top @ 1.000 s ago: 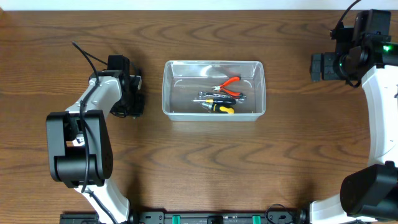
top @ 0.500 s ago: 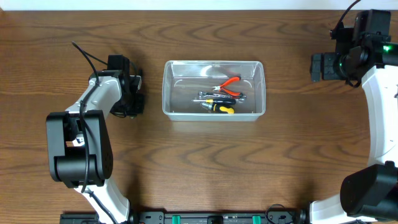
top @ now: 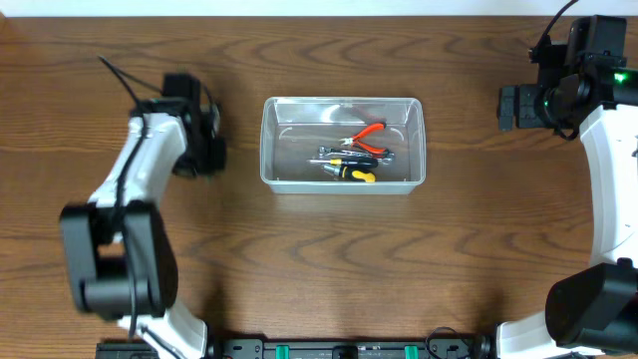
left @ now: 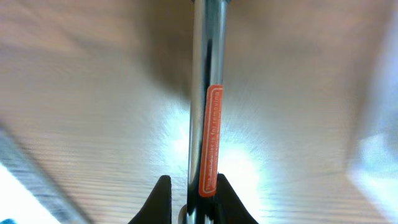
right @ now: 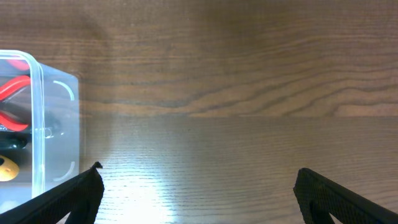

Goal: Pack container
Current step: 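Carry the screwdriver with the left gripper into the container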

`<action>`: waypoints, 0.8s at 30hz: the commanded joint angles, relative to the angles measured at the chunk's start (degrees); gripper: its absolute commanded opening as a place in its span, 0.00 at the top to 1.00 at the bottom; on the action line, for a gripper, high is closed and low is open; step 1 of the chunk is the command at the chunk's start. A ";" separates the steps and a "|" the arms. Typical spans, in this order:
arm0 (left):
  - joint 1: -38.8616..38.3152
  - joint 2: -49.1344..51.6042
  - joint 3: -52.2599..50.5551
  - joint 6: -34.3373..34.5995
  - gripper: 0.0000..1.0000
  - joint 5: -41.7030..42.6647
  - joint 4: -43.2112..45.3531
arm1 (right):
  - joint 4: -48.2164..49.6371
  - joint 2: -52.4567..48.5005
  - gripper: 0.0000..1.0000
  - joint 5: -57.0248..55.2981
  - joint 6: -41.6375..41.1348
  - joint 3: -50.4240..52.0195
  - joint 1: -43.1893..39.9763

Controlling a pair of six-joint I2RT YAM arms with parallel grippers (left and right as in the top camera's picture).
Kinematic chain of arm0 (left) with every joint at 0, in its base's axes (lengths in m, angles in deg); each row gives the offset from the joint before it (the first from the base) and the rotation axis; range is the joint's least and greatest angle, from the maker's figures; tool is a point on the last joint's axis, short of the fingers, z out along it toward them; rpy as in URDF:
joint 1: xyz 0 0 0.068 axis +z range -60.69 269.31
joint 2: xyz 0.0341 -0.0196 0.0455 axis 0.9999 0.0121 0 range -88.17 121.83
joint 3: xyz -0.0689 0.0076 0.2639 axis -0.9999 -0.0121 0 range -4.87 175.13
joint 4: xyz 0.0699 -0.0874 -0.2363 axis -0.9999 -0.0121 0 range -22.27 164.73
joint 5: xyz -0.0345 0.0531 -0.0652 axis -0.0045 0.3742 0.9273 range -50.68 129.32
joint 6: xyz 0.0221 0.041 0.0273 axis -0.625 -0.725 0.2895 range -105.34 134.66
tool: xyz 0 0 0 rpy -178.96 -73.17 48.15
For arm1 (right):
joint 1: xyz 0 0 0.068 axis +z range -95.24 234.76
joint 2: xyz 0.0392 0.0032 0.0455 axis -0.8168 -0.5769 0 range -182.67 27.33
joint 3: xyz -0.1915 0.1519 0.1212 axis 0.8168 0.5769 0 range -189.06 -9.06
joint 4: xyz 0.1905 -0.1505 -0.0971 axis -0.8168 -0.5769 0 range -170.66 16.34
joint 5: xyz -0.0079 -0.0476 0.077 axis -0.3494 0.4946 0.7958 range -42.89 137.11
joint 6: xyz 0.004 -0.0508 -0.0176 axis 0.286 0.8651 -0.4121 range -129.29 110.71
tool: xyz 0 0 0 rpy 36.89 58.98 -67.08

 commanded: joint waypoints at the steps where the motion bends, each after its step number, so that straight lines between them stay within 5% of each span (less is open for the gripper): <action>1: -1.33 -8.26 6.40 2.19 0.94 0.15 -0.02 | 0.24 -0.11 0.01 -0.44 0.85 -0.13 -0.57; 7: -7.91 -14.73 8.57 -5.46 0.94 0.24 1.75 | 0.39 -0.11 0.01 -0.42 0.85 -0.13 -0.57; 19: -24.30 -8.66 8.52 -45.94 0.94 3.45 2.29 | 0.37 -0.11 0.01 -0.42 0.85 -0.13 -0.57; 24: -25.64 -2.16 8.52 -47.63 0.94 3.43 5.44 | 0.37 -0.11 0.01 -0.42 0.85 -0.13 -0.57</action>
